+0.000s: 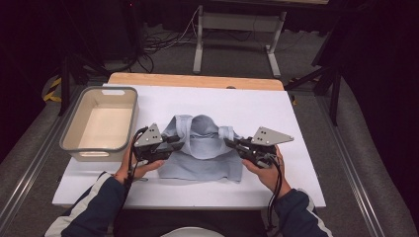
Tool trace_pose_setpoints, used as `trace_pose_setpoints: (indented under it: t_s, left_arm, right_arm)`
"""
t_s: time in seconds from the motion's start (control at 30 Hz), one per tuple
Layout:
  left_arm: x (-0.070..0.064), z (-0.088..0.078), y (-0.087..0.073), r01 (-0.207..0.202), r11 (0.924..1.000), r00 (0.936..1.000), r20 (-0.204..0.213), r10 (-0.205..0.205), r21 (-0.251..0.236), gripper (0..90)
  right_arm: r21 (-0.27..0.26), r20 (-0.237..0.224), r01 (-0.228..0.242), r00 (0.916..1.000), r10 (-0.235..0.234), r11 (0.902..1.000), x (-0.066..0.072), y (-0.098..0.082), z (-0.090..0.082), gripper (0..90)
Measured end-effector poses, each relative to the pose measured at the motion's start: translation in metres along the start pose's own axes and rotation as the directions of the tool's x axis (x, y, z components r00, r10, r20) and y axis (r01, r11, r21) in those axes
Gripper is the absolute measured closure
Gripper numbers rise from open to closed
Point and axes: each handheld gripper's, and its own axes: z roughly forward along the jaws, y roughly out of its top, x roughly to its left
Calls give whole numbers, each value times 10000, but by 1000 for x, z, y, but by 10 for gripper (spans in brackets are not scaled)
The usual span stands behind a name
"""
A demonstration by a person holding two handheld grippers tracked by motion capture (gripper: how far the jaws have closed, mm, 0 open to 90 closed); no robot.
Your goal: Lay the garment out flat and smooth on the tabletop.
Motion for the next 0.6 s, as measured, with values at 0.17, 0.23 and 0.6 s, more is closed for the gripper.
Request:
trace_pose_setpoints:
  t_s: [0.17, 0.23, 0.6]
  left_arm:
    - [13, 3, 5, 558, 9984, 9983, 143, -556, -121, 439]
    - [21, 5, 8, 880, 9960, 9961, 123, -879, -133, 400]
    - [39, 26, 28, 1879, 9817, 9730, 1419, -1818, -304, 340]
  right_arm:
    - [370, -169, 223, 9996, -217, 9991, 9, -8, -2, 875]
    - [413, -208, 230, 9995, -221, 9989, 10, -9, -2, 875]
    - [826, -79, 599, 9982, -594, 9948, 18, -15, -8, 875]
